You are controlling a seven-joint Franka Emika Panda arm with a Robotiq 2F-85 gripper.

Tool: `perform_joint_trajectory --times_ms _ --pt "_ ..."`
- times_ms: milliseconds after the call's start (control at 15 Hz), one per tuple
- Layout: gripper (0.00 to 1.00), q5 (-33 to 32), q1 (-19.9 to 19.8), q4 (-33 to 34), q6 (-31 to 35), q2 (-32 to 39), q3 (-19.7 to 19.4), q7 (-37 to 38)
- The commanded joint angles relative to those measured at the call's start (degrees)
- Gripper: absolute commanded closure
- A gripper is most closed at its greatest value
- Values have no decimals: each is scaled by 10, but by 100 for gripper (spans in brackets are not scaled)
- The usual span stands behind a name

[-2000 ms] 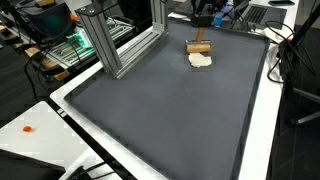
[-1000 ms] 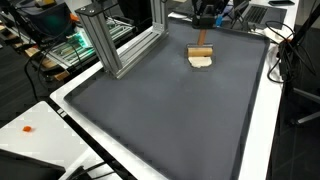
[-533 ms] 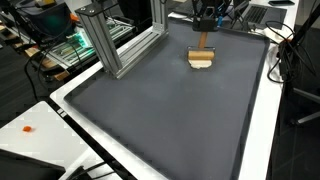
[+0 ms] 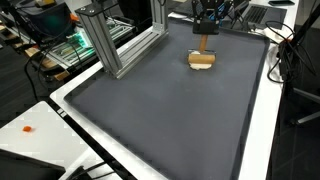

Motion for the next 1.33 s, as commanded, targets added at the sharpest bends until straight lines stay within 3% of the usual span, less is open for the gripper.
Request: perform_joint_trajectory --times_ms 0,600,867,1267 --pt "78 -39 -3 -27 33 25 -17 37" --pt "78 -67 -4 -28 41 29 -22 66" --pt "78 4 -18 -34 44 26 3 2" --pt "78 51 -26 -30 31 27 13 -82"
